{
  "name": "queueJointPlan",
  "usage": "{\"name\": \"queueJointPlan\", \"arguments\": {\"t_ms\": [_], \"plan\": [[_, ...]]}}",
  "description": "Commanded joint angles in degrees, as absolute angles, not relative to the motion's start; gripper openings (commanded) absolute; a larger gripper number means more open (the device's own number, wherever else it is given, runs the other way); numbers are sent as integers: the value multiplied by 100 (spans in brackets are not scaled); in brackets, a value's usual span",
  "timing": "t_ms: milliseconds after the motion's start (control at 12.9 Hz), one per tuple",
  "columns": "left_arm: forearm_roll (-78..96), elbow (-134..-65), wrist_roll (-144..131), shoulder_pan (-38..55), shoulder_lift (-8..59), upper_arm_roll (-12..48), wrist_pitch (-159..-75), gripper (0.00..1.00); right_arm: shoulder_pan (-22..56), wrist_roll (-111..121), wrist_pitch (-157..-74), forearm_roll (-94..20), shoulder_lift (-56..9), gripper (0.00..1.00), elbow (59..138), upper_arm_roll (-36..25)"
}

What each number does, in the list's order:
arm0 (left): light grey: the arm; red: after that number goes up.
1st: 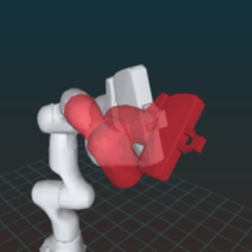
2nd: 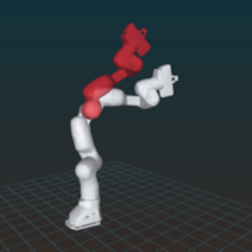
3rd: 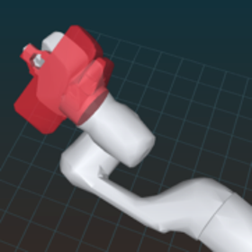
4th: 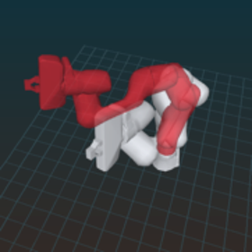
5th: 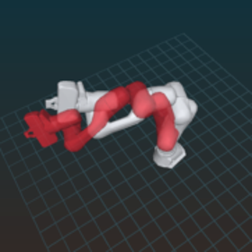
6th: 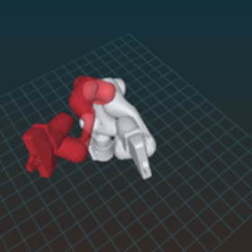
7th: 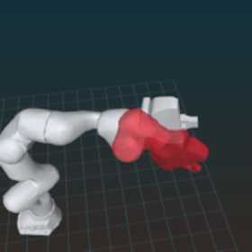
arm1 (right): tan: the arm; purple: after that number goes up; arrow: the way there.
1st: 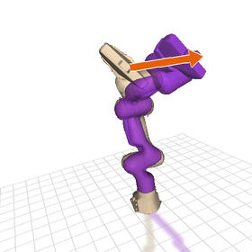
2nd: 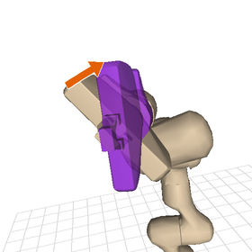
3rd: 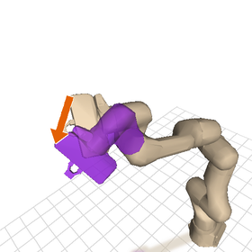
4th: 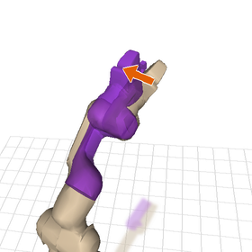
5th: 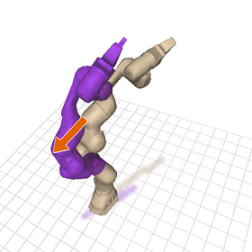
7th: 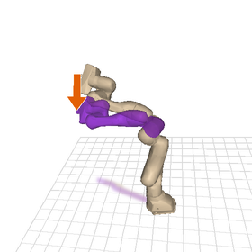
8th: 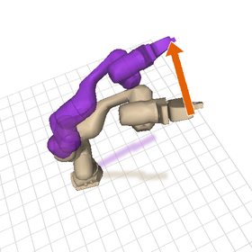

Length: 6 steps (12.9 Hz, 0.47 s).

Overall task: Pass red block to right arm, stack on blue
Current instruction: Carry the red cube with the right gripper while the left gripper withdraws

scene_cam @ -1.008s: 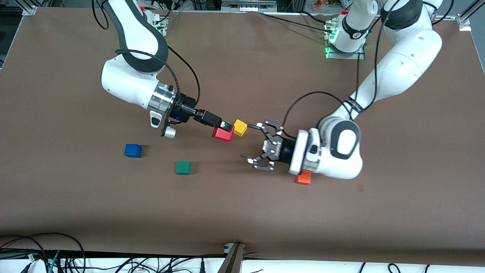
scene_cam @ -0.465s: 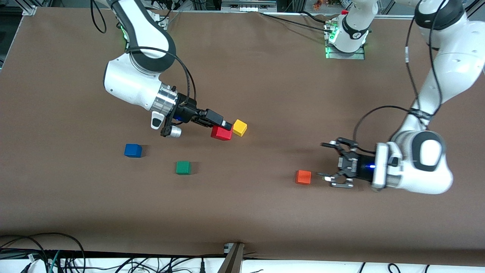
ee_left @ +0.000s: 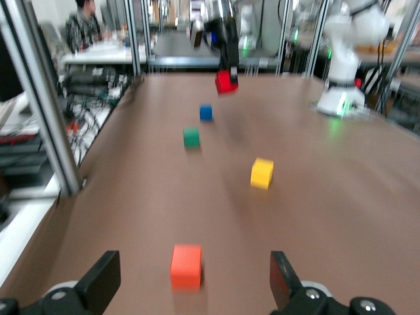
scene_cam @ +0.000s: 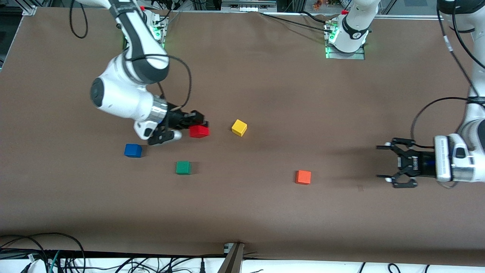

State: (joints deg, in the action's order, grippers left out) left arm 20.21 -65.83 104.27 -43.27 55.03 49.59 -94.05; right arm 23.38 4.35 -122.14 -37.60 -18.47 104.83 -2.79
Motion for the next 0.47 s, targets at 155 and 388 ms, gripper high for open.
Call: {"name": "queueJointPlan", "arguments": {"t_ms": [155,388], "plan": [[-339,-5862,10371,-4420,4520,4694,-9141,100,2320,431,-11374,-1799,-1898,12,10380,-904],[-843,-5889,10178,-4526,4027,4667,-9132,100,2312,404,-11399,-460,-2188,12,10389,-1282]]}}
